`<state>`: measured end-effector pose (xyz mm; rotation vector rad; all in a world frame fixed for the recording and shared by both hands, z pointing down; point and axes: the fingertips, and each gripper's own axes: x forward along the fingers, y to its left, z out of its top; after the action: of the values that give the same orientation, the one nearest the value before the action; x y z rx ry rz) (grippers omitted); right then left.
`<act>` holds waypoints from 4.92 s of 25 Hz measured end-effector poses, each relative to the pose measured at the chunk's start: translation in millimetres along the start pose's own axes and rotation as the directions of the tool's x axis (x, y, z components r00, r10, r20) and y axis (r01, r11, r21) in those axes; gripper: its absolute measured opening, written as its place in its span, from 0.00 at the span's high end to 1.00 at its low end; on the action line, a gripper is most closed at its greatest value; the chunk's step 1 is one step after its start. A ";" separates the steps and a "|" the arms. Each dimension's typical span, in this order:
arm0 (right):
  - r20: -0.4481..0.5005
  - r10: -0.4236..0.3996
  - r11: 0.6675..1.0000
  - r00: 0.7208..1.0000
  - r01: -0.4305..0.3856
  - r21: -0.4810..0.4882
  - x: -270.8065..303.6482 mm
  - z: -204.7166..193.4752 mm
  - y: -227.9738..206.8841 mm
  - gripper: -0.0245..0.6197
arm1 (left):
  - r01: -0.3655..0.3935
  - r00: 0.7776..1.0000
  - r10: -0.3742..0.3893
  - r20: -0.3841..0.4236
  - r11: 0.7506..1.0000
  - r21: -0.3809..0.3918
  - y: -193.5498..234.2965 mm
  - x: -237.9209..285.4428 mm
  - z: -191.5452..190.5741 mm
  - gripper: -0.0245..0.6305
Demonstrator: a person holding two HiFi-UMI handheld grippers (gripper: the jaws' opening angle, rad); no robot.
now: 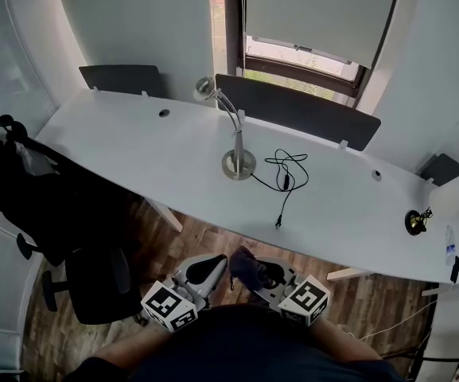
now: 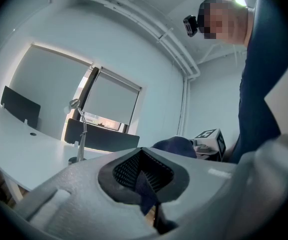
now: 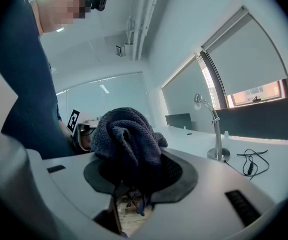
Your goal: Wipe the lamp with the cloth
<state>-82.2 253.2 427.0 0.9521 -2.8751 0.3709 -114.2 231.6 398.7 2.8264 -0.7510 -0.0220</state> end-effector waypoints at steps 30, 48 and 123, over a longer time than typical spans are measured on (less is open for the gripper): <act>-0.103 0.076 0.997 0.992 -0.076 0.003 79.4 48.9 -232.9 0.72 | -0.131 0.991 0.129 -0.023 0.989 -0.071 177.4 180.5 44.0 0.95; -0.111 -0.126 0.992 0.986 0.126 -0.007 129.2 56.9 -269.2 0.72 | -0.007 0.998 0.005 -0.055 0.999 -0.045 250.0 196.6 59.2 0.95; -0.687 -0.158 0.780 0.709 -0.338 -0.527 229.0 -133.1 -467.4 0.72 | -0.198 0.972 0.195 -0.132 0.980 -0.011 340.8 295.9 62.7 0.88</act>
<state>14.9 -207.2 686.2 0.3878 -2.0705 -0.2028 -27.9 -215.3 421.7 2.6861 -0.9883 0.1817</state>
